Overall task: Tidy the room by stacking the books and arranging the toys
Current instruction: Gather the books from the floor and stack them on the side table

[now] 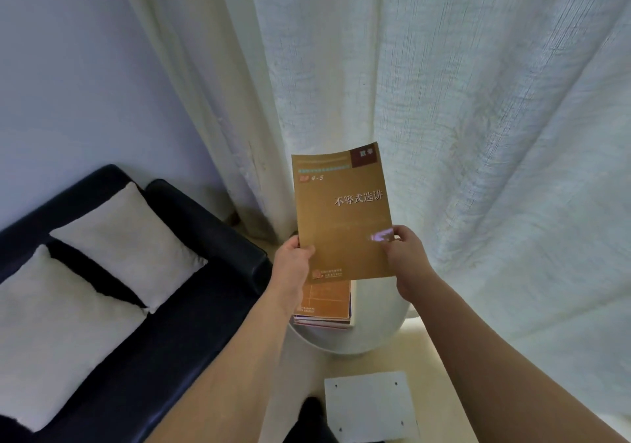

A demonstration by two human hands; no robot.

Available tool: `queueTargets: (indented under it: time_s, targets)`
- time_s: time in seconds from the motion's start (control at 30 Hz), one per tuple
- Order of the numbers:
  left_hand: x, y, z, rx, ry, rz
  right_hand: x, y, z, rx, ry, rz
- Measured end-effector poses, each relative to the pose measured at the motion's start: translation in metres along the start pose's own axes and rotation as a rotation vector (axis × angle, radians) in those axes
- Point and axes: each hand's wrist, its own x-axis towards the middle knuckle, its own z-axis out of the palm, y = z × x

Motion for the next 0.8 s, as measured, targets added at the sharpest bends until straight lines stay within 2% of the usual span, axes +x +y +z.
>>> queueTargets:
  time_s: [0.17,0.27,0.37,0.47,0.6,0.8]
  targets:
    - [0.000,0.005,-0.001,-0.009,0.003,0.038,-0.002,-0.002,0.000,0.033,-0.005,0.003]
    - [0.003,-0.001,0.000,-0.001,0.037,0.133,0.000,-0.002,0.000,0.033,-0.036,0.002]
    - [0.009,-0.001,0.001,-0.008,0.054,0.248,0.003,-0.002,0.003,-0.041,-0.046,0.002]
    - [0.025,-0.002,0.000,0.011,0.041,0.257,0.013,0.000,0.010,-0.118,-0.039,-0.024]
    - [0.054,-0.009,-0.006,0.072,0.074,0.193,0.032,0.006,0.020,-0.235,-0.079,-0.044]
    - [0.101,-0.073,-0.023,0.215,0.159,-0.177,0.073,0.068,0.050,-0.455,-0.179,0.147]
